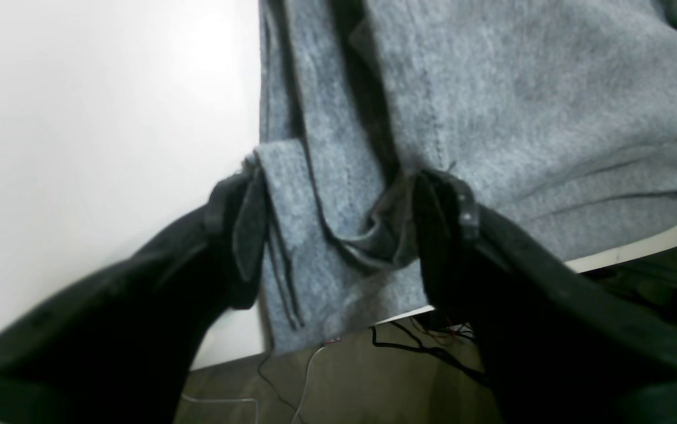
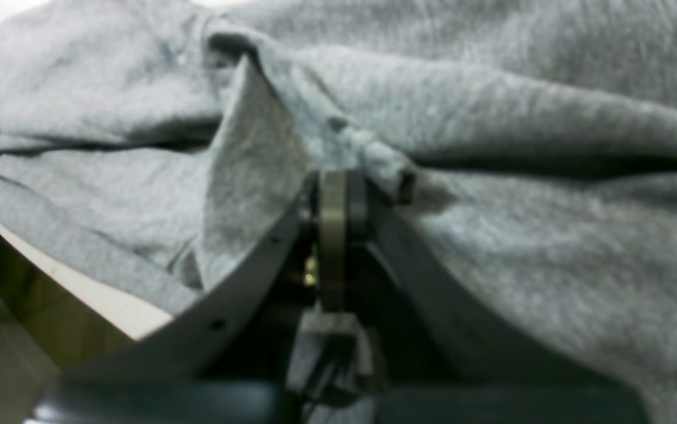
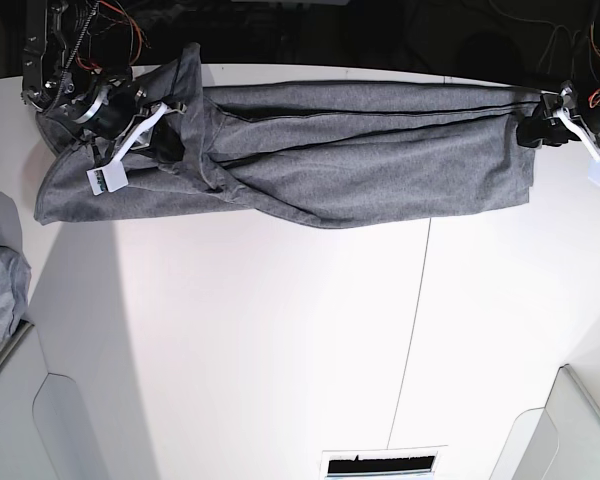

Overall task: Layout the t-shirt on the table in an organized manner, then fold the t-shirt properly
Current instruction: 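Release the left gripper from the hem corner and lift it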

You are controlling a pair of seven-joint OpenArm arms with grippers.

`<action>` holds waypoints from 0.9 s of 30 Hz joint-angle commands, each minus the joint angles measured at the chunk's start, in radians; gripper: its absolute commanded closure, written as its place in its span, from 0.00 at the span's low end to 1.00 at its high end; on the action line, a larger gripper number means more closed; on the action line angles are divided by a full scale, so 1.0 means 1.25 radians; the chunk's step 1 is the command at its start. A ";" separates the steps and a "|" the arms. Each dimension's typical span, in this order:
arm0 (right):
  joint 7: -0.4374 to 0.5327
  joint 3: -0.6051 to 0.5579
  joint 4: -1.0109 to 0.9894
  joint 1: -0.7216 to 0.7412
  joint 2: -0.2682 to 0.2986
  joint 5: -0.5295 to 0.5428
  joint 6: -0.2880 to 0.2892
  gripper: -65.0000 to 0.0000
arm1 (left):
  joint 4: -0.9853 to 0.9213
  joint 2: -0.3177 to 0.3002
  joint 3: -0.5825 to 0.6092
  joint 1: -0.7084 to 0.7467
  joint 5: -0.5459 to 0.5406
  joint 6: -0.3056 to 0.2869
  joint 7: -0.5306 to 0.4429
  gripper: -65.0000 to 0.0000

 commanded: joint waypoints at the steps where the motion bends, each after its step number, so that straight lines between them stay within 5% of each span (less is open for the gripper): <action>1: 0.010 0.002 0.011 0.006 0.006 0.016 0.006 1.00 | 0.008 -0.013 -0.005 -0.002 -0.003 -0.002 -0.007 0.37; 14: 0.009 0.002 0.011 0.006 0.006 0.027 0.006 1.00 | 0.008 0.062 -0.005 -0.002 -0.018 -0.008 0.001 0.38; 16: 0.009 0.002 0.011 0.006 0.006 0.027 0.006 1.00 | 0.008 0.061 -0.005 -0.003 -0.027 -0.008 0.000 0.48; 20: 0.009 0.002 0.011 0.006 0.006 0.027 0.006 1.00 | 0.009 0.061 -0.005 -0.004 -0.036 -0.008 -0.002 0.98; 27: 0.010 0.002 0.011 0.007 0.006 0.027 0.006 1.00 | 0.036 0.036 -0.008 -0.017 -0.005 -0.008 -0.017 1.00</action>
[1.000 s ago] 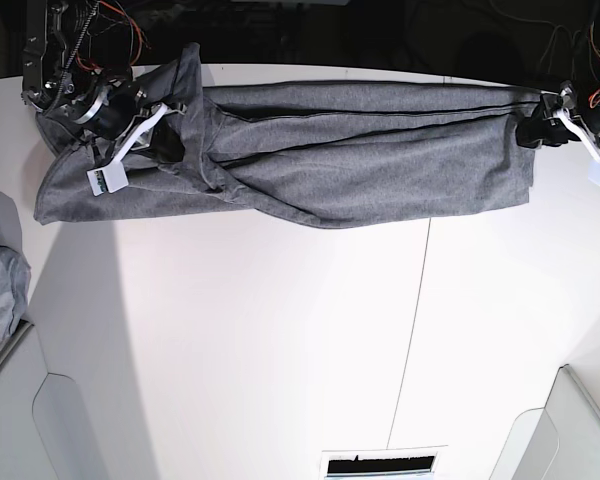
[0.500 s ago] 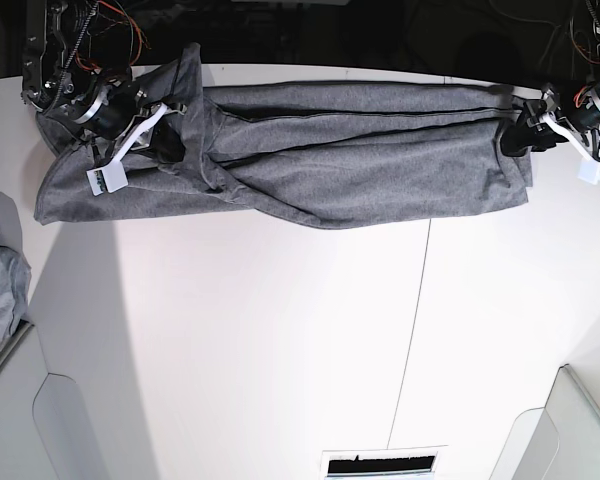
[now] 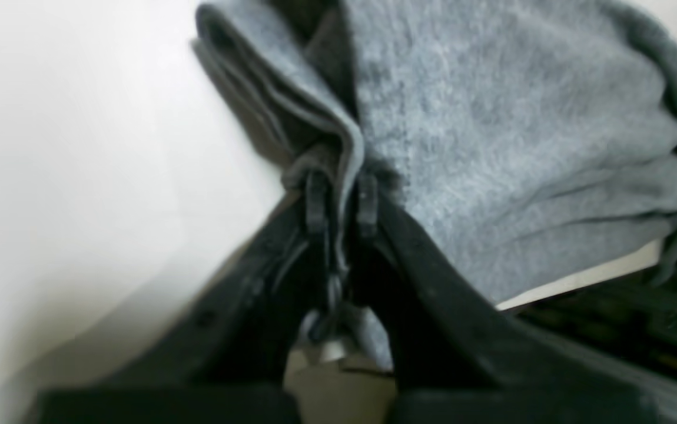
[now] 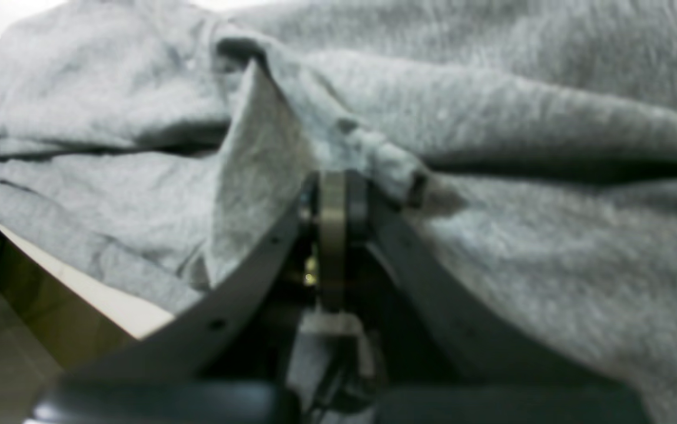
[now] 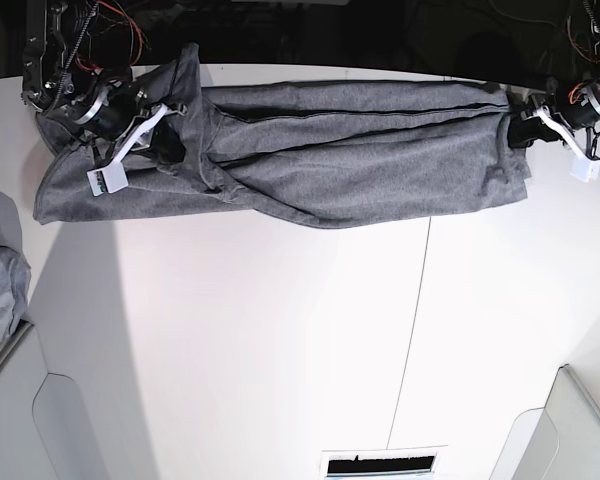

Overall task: Layout the t-shirt on the table in an organized manner, then fold the t-shirt properly
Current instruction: 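Release the left gripper from the hem corner and lift it, then grasp the shirt end with the left gripper and fold it toward the right gripper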

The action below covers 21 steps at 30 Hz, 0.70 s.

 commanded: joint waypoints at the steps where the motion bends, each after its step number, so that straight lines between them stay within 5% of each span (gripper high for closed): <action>1: 0.012 0.002 0.011 0.008 0.006 0.016 0.006 1.00 | 0.015 -0.029 -0.007 -0.017 -0.004 -0.008 -0.015 1.00; 13: -0.055 0.002 0.068 0.073 0.006 0.136 0.006 1.00 | 0.015 -0.134 -0.007 -0.111 0.054 0.016 0.013 1.00; 16: -0.061 0.002 0.096 0.084 0.006 0.135 0.006 0.86 | 0.015 -0.171 -0.007 -0.128 0.061 0.021 0.013 1.00; 21: -0.060 0.002 0.112 0.084 0.006 0.123 0.006 0.85 | 0.054 -0.211 -0.007 -0.149 0.057 0.020 0.060 1.00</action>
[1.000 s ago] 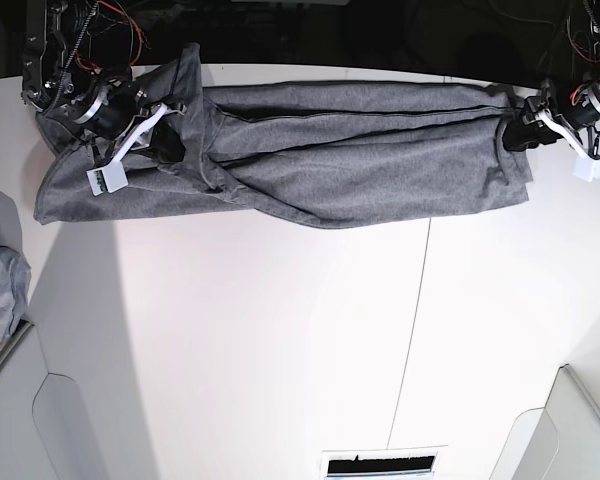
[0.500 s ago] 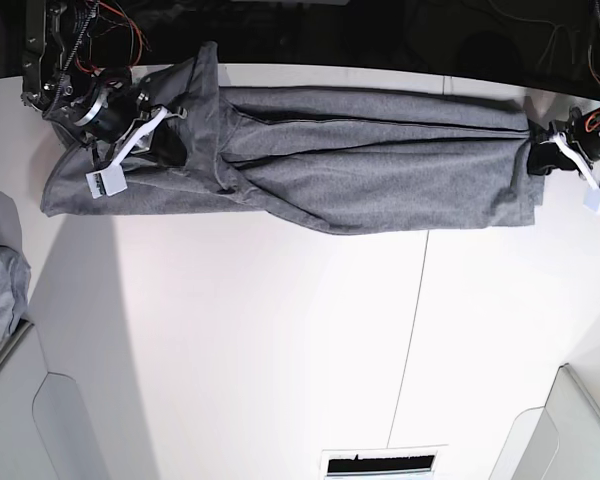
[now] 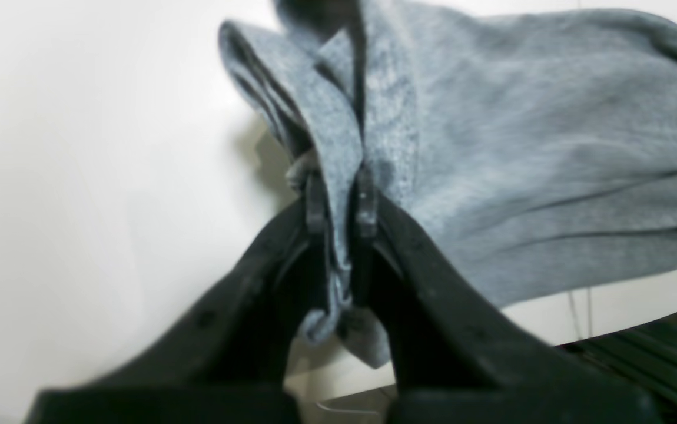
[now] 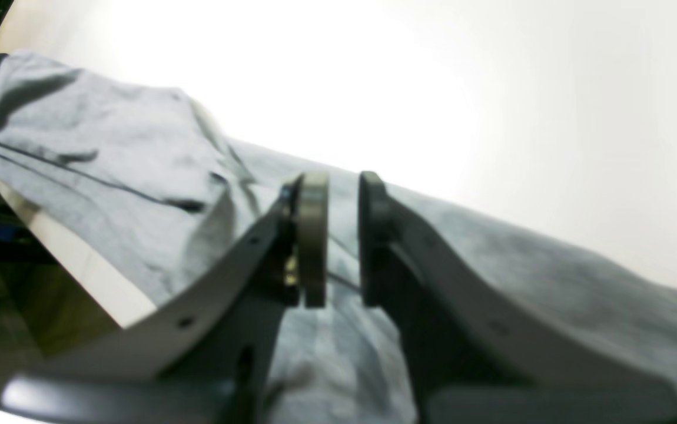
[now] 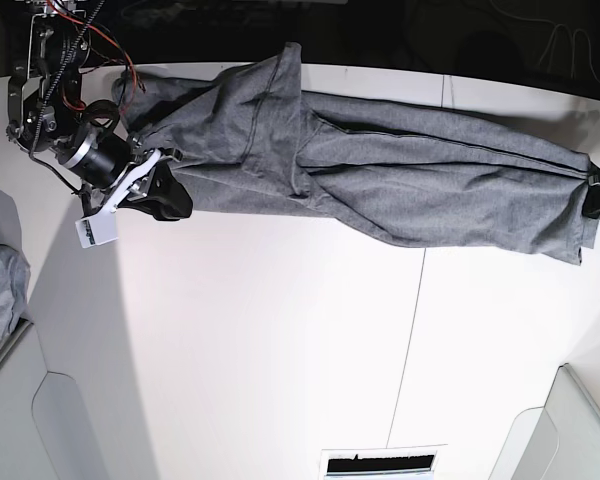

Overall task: Layout the t-shirt on the table in an organized manner, then fold the t-shirt properly
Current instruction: 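Grasp the shirt end with the left gripper and fold it toward the right gripper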

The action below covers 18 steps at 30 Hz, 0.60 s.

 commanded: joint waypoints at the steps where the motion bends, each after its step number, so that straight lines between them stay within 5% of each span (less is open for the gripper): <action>1: 0.013 0.002 0.014 0.009 0.006 0.012 0.006 0.85 | 0.039 -0.018 -0.005 -0.007 -0.025 -0.003 0.003 1.00; 7: 0.013 0.002 0.014 0.008 0.006 0.009 0.006 0.85 | 0.281 -0.009 0.086 0.042 -0.123 -0.020 0.040 1.00; 11: 0.013 0.007 0.014 0.009 0.006 0.010 0.006 0.85 | 0.396 0.052 0.226 0.042 -0.032 -0.017 0.020 1.00; 18: -0.001 0.077 0.014 0.008 0.004 0.019 0.006 0.85 | 0.380 0.154 0.380 0.030 0.187 0.056 -0.093 1.00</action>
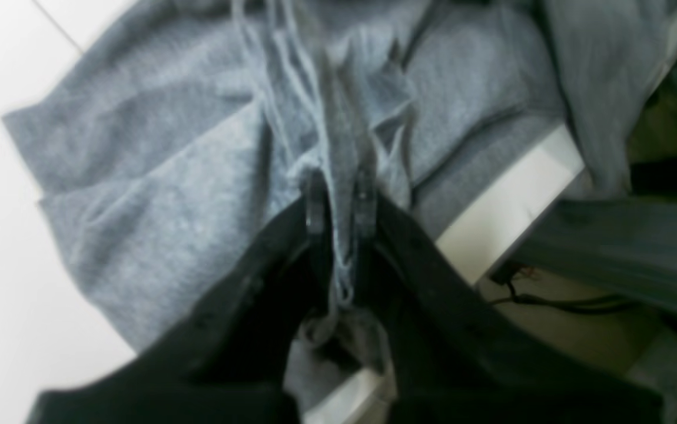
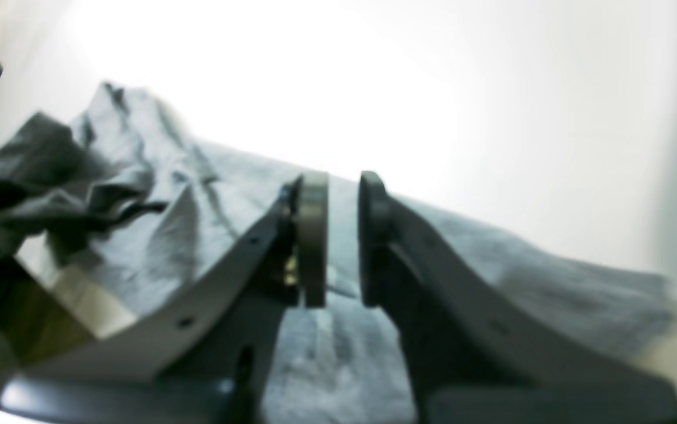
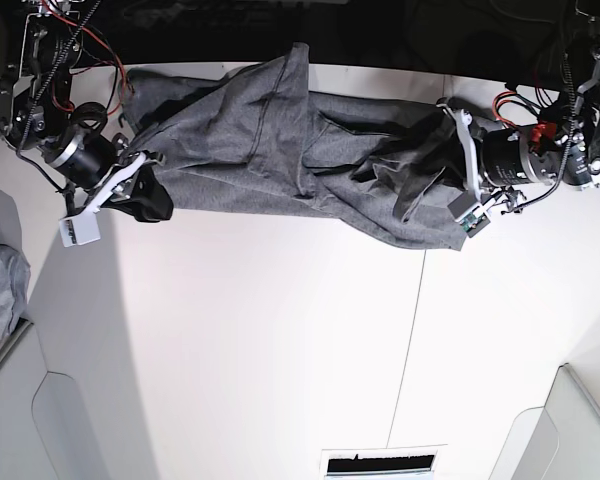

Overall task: Layout the t-shirt on the table in an organized manner, then fold the t-shirt properly
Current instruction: 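Grasp the shirt end with the left gripper and fold it toward the right gripper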

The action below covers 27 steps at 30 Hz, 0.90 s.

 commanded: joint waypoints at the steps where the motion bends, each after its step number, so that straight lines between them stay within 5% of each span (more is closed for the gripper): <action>1: 0.006 0.019 0.014 0.008 0.006 0.033 0.006 0.85 | -0.001 0.007 -0.003 -0.020 0.008 0.003 -0.023 1.00; 8: -0.068 0.115 0.014 0.006 0.006 0.089 0.006 0.77 | -0.070 0.082 -0.002 -0.062 0.009 0.001 -0.013 0.94; 12: -0.097 0.132 0.014 0.005 0.007 0.087 0.006 0.76 | -0.070 0.094 0.020 -0.062 -0.006 -0.029 -0.010 0.62; 15: -0.095 0.134 0.014 -0.017 0.007 0.079 0.006 0.59 | -0.070 0.099 0.056 -0.062 -0.006 -0.028 -0.010 0.45; 18: -0.077 0.156 0.014 -0.033 0.007 0.039 0.002 0.32 | -0.069 0.098 0.084 -0.068 -0.023 -0.028 0.021 0.44; 27: -0.101 0.180 -0.007 -0.076 0.026 0.056 -0.006 0.31 | -0.008 0.093 0.081 -0.079 -0.228 -0.087 0.057 0.44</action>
